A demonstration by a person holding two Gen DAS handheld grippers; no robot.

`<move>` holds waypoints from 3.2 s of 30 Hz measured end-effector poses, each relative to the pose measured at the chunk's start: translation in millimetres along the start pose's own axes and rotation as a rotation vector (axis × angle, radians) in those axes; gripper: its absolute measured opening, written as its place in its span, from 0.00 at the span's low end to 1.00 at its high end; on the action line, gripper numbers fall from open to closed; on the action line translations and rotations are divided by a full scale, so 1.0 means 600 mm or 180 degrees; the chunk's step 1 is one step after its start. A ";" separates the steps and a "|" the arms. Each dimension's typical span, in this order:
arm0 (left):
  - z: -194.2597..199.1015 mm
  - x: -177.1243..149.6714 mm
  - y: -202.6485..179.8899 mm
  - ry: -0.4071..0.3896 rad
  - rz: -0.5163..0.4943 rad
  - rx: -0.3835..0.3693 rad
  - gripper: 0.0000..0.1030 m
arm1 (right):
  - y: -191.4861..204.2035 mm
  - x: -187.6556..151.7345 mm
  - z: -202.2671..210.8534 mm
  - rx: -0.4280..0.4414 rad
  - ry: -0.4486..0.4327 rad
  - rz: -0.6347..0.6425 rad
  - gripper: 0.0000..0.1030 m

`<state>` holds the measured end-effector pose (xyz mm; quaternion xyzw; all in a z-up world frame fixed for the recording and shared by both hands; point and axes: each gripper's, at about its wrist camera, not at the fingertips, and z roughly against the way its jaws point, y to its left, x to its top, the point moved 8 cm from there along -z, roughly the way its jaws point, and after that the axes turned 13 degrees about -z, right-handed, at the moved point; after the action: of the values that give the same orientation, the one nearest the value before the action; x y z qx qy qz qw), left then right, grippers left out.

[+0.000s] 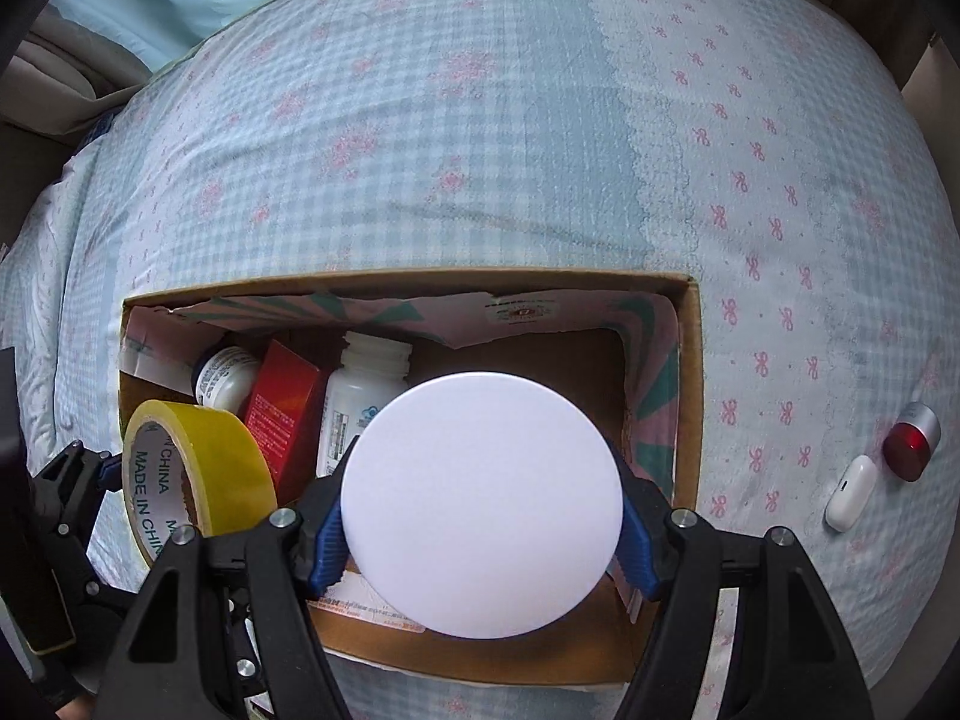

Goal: Organize rigid objects
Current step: 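Carry the tape roll and green-labelled jar to the box and drop them in, then lift both tools away from the box toward the remaining items, then grasp the white earbud case with the left tool while the right tool grasps the red-silver jar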

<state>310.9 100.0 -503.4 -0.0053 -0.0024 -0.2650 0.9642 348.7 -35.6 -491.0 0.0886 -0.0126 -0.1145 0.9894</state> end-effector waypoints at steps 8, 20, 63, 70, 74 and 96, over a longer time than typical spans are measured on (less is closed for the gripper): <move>-0.012 -0.003 -0.002 0.0126 -0.0001 -0.0137 1.00 | 0.003 0.013 -0.012 0.0094 -0.0015 -0.0043 0.94; 0.035 -0.032 0.008 0.0044 0.0070 -0.0130 1.00 | -0.008 0.005 0.044 0.0165 -0.0251 0.0014 1.00; 0.361 0.017 -0.307 -0.1300 -0.0393 0.0287 1.00 | -0.336 -0.182 0.426 -0.0332 -0.1261 0.0011 1.00; 0.298 0.101 -0.434 -0.1240 -0.0376 0.0054 1.00 | -0.449 -0.112 0.405 -0.0337 -0.1299 0.0544 1.00; 0.222 0.146 -0.497 -0.1092 -0.0409 -0.0018 1.00 | -0.501 -0.067 0.351 -0.0311 -0.1189 0.0843 1.00; -0.129 0.275 -0.628 -0.0859 -0.0448 -0.0038 0.78 | -0.568 0.021 0.045 0.0063 -0.1107 0.1600 0.81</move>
<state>260.2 -308.8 -576.0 -0.0464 -0.1307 -0.3288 0.9341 283.3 -369.5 -524.9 0.0713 -0.2044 0.1206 0.9688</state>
